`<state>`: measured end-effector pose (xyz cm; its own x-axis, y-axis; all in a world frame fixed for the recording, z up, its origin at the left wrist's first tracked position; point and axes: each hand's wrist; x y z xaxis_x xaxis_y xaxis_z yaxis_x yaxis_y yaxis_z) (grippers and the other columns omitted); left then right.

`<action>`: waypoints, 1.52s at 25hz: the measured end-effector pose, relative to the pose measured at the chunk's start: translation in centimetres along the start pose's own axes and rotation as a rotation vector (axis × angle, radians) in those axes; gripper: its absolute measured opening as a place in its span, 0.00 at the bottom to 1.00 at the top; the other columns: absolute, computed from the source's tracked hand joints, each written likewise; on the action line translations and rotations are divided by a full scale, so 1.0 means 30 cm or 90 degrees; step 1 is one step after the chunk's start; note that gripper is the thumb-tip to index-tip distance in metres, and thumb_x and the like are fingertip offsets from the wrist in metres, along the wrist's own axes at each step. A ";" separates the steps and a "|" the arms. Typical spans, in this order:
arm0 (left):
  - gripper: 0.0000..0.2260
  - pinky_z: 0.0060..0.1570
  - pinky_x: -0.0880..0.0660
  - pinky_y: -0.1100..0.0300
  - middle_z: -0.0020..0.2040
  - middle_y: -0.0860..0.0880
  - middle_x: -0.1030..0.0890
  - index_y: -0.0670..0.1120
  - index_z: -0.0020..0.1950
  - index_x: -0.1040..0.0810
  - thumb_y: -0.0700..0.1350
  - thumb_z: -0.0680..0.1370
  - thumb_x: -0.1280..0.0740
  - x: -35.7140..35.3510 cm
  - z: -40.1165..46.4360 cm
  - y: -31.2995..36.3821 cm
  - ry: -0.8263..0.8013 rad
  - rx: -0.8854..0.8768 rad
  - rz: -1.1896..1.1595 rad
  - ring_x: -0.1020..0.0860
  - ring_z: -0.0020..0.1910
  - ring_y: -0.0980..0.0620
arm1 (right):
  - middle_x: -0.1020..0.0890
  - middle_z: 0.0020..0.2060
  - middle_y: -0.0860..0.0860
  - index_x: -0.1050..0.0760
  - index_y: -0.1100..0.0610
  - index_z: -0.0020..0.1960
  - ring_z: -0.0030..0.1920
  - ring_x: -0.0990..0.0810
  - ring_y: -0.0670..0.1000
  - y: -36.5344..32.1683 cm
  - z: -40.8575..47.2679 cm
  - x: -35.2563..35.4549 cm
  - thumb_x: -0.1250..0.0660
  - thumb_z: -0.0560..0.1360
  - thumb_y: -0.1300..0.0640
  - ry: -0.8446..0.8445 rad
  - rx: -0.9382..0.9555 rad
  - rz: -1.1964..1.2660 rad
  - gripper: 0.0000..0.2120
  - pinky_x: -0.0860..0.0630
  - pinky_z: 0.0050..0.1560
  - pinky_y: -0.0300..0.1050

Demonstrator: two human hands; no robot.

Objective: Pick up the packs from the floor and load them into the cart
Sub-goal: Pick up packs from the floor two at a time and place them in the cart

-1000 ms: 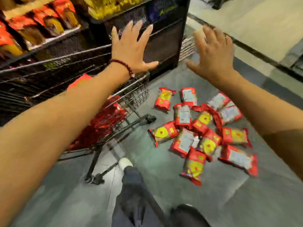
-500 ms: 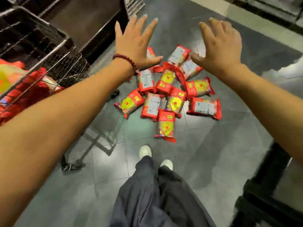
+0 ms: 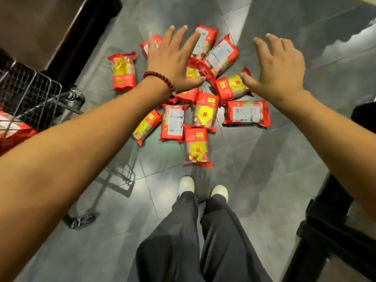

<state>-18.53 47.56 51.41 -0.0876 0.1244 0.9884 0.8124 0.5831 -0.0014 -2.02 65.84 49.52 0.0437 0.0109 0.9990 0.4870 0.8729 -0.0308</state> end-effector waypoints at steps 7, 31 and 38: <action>0.44 0.70 0.47 0.31 0.78 0.44 0.41 0.51 0.79 0.46 0.66 0.69 0.34 -0.259 0.344 0.231 -0.028 -0.041 0.012 0.43 0.77 0.42 | 0.31 0.72 0.61 0.34 0.58 0.73 0.68 0.31 0.65 0.336 0.067 -0.355 0.32 0.72 0.43 -0.071 -0.045 0.034 0.35 0.30 0.60 0.60; 0.51 0.68 0.34 0.42 0.73 0.40 0.32 0.48 0.76 0.40 0.77 0.61 0.44 -1.936 1.272 0.540 -0.164 -0.078 0.035 0.33 0.71 0.39 | 0.19 0.63 0.50 0.29 0.54 0.70 0.65 0.22 0.56 0.664 -0.108 -2.121 0.37 0.66 0.25 -0.432 -0.628 0.564 0.44 0.27 0.64 0.50; 0.52 0.56 0.27 0.53 0.66 0.36 0.24 0.38 0.69 0.29 0.77 0.60 0.34 -2.035 1.510 0.570 -0.250 0.149 -0.186 0.24 0.63 0.39 | 0.18 0.59 0.49 0.31 0.54 0.67 0.60 0.19 0.50 0.722 0.017 -2.295 0.27 0.49 0.22 -0.042 -0.808 0.870 0.55 0.23 0.64 0.55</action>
<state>-25.39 86.31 -15.85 -0.5359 0.1948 0.8215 0.5756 0.7962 0.1867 5.08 84.24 -19.90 0.9014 0.3443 0.2627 0.4258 -0.5944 -0.6821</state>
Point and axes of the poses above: each hand's wrist, its own z-axis towards the middle knuckle, its own x-axis out of the back of the hand, y = z × x
